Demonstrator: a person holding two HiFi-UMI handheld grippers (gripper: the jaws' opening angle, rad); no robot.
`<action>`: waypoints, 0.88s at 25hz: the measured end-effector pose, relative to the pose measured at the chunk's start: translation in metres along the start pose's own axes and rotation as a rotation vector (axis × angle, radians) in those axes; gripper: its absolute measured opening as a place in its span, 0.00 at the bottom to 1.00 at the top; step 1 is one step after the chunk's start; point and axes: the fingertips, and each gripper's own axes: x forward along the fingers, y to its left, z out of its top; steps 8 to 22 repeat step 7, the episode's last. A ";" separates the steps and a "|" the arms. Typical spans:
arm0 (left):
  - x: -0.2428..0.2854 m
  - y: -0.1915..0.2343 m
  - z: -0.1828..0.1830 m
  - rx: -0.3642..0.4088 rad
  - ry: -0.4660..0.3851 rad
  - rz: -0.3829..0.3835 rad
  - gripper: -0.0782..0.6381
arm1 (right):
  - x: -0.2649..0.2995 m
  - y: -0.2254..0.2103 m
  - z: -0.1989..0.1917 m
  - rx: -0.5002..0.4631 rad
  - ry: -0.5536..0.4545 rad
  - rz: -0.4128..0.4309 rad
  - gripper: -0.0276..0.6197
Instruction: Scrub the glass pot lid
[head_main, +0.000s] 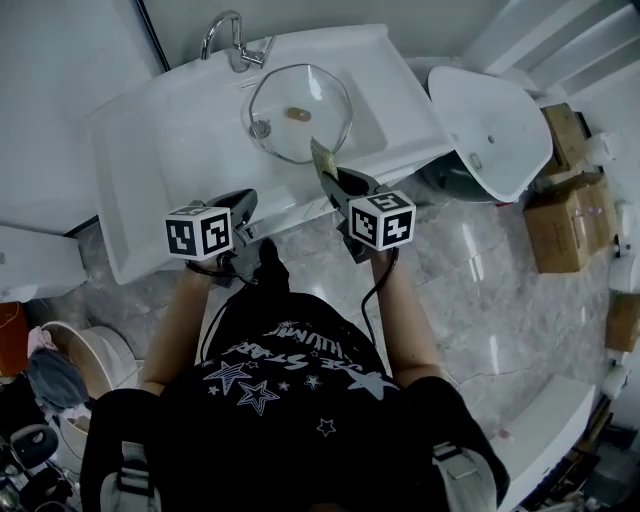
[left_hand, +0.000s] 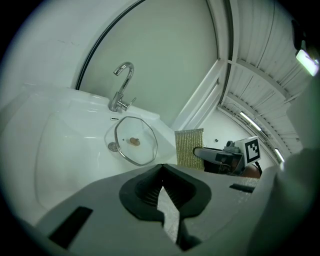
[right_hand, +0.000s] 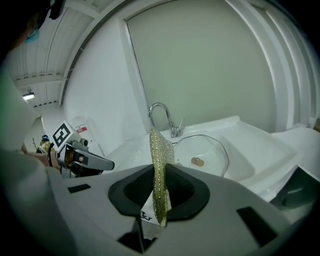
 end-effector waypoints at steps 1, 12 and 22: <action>-0.003 -0.003 -0.002 0.002 -0.004 0.001 0.12 | -0.004 0.001 -0.001 -0.001 -0.003 -0.005 0.14; -0.017 -0.028 -0.013 0.013 -0.040 -0.012 0.12 | -0.030 0.011 -0.013 0.015 -0.014 0.000 0.14; -0.017 -0.028 -0.013 0.013 -0.040 -0.012 0.12 | -0.030 0.011 -0.013 0.015 -0.014 0.000 0.14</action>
